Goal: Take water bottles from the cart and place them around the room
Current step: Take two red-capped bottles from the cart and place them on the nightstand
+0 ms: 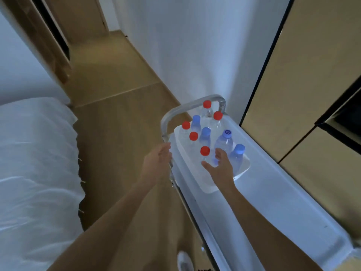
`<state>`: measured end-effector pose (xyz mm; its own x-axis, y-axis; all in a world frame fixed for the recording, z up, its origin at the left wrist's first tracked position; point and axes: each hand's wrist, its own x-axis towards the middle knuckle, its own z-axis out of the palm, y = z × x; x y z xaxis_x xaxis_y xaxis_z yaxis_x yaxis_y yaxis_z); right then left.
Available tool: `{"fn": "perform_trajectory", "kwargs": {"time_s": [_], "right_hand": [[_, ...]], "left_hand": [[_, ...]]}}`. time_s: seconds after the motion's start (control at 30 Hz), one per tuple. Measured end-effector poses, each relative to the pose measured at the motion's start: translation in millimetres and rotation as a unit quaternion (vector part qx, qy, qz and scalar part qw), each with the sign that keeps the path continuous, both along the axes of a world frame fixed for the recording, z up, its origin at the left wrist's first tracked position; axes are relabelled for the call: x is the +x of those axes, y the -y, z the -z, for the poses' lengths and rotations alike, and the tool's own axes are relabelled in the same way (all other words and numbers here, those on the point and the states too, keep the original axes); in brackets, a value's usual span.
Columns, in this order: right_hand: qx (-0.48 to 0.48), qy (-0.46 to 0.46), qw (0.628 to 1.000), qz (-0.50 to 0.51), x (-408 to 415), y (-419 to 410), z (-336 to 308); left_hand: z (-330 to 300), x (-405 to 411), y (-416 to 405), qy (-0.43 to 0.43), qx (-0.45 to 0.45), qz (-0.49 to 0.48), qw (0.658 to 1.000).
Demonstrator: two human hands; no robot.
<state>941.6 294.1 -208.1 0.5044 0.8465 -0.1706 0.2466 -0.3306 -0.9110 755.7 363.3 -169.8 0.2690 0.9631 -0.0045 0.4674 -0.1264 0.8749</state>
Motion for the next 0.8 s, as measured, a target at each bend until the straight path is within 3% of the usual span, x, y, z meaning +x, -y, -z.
{"fn": "perform_trajectory", "kwargs": {"time_s": [0.1, 0.23, 0.53, 0.8], "right_hand": [[-0.026, -0.014, 0.999, 0.015, 1, -13, 11], [-0.049, -0.01, 0.998, 0.028, 0, -25, 20], [-0.118, 0.068, 0.987, 0.082, -20, -44, 22], [-0.134, 0.065, 0.981, 0.124, -29, -52, 31]], "left_hand": [[18, 18, -32, -0.013, -0.02, 0.034, 0.999], [41, 43, -74, -0.03, -0.06, 0.157, 0.985], [63, 61, -115, -0.035, -0.023, 0.274, 0.961], [84, 70, -135, -0.057, 0.009, 0.348, 0.936]]}}
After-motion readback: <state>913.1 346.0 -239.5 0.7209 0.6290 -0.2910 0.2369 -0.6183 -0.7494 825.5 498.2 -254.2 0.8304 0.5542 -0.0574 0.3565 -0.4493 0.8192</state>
